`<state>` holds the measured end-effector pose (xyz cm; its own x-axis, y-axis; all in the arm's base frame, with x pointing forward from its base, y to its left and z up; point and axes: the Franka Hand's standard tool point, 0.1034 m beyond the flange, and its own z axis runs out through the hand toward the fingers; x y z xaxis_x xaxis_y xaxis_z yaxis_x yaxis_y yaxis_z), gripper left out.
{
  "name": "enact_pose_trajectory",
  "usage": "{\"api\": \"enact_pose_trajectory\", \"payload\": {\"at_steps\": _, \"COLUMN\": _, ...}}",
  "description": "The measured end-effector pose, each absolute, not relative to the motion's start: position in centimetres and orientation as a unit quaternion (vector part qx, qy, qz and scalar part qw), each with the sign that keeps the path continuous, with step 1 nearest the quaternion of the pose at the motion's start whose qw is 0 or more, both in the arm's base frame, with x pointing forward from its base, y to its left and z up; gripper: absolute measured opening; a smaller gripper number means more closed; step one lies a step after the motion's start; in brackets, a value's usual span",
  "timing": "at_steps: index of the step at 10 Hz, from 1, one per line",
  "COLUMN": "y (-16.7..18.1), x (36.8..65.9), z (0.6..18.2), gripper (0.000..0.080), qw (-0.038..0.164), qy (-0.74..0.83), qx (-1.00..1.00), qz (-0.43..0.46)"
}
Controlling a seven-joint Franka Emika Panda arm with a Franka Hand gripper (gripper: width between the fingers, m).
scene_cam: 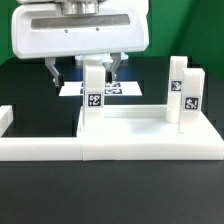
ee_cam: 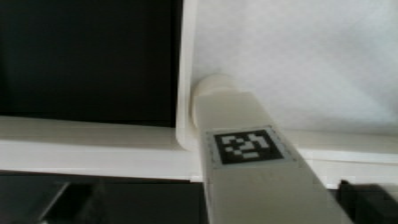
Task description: Assemble desk
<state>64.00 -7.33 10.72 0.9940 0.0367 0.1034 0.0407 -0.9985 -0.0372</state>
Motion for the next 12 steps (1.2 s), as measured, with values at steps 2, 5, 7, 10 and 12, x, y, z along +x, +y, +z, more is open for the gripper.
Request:
{"api": "enact_pose_trajectory", "payload": {"at_steps": 2, "y": -7.3, "x": 64.0, "z": 10.7, "gripper": 0.045, "qw": 0.024, "qy": 0.054, "qx": -0.997, "qz": -0.049}}
{"api": "enact_pose_trajectory", "payload": {"at_steps": 5, "y": -7.0, "x": 64.1, "z": 10.6, "gripper": 0.029, "qw": 0.03, "qy": 0.164, "qx": -0.985, "qz": -0.048}}
{"api": "enact_pose_trajectory", "payload": {"at_steps": 7, "y": -6.3, "x": 64.3, "z": 10.6, "gripper": 0.029, "qw": 0.034, "qy": 0.295, "qx": -0.954, "qz": -0.046}}
{"api": "enact_pose_trajectory", "payload": {"at_steps": 10, "y": -5.9, "x": 64.3, "z": 10.4, "gripper": 0.029, "qw": 0.054, "qy": 0.507, "qx": -0.86, "qz": -0.033}}
{"api": "enact_pose_trajectory", "payload": {"at_steps": 12, "y": -5.9, "x": 64.4, "z": 10.4, "gripper": 0.029, "qw": 0.083, "qy": 0.646, "qx": -0.758, "qz": -0.017}}
